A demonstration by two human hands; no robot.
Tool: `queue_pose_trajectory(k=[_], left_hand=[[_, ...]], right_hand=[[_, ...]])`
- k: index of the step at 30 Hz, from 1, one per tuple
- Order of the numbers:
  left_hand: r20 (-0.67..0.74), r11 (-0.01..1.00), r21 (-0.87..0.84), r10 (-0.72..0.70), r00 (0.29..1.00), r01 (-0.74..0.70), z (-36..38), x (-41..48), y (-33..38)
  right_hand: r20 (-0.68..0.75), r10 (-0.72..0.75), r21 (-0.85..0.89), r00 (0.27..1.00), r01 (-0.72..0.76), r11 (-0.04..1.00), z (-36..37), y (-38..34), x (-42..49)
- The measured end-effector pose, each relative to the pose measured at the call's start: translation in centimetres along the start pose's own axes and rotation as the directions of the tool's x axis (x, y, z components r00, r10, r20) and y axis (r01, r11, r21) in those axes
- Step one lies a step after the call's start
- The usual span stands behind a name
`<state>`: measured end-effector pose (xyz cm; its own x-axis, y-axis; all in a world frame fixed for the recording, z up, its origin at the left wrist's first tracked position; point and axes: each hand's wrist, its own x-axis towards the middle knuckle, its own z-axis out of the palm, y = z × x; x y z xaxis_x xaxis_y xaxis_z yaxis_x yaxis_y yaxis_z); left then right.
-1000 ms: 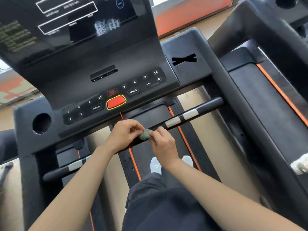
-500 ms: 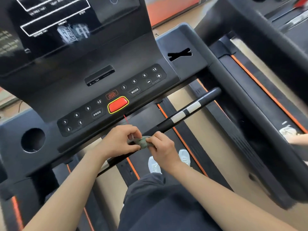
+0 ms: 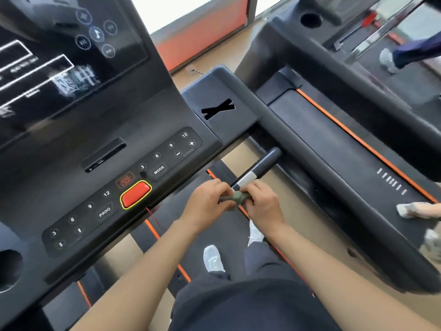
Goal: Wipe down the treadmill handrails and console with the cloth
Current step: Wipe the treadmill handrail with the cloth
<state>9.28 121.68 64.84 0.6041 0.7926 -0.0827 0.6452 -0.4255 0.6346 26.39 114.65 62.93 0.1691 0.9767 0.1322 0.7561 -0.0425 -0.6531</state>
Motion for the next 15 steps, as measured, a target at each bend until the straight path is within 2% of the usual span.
queue_pose_trajectory(k=[9, 13, 15], left_hand=[[-0.137, 0.999, -0.025, -0.042, 0.99, 0.039, 1.7, 9.6, 5.2], [-0.28, 0.999, -0.016, 0.03, 0.959, -0.036, 0.4, 14.2, 7.1], [-0.329, 0.996, 0.025, 0.092, 0.94, -0.089, -0.2, 16.4, 7.6]], right_hand=[[-0.117, -0.006, -0.063, 0.993, -0.002, 0.998, -6.2, 5.0, 7.5], [-0.286, -0.091, -0.064, 0.954, 0.075, 0.995, -9.1, 5.4, 11.6], [-0.294, -0.111, -0.072, 0.949, 0.094, 0.993, -9.7, 5.9, 13.2]])
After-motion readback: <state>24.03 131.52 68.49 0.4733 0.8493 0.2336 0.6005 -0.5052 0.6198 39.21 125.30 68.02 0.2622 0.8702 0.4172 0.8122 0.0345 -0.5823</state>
